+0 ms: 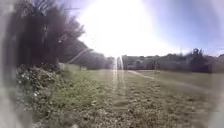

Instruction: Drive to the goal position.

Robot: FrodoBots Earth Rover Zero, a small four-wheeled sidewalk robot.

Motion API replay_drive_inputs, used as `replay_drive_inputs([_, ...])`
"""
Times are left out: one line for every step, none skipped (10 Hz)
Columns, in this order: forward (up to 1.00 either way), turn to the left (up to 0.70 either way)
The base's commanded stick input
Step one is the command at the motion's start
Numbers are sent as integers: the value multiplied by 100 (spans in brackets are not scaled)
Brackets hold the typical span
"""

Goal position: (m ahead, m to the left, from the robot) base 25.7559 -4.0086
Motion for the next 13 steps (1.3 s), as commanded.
replay_drive_inputs([70,3])
replay_drive_inputs([70,2])
replay_drive_inputs([70,0])
replay_drive_inputs([70,-3])
replay_drive_inputs([70,-5])
replay_drive_inputs([70,-18])
replay_drive_inputs([70,-31])
replay_drive_inputs([70,-35])
replay_drive_inputs([70,-35])
replay_drive_inputs([70,-35])
replay_drive_inputs([70,-35])
replay_drive_inputs([70,-35])
replay_drive_inputs([70,-35])
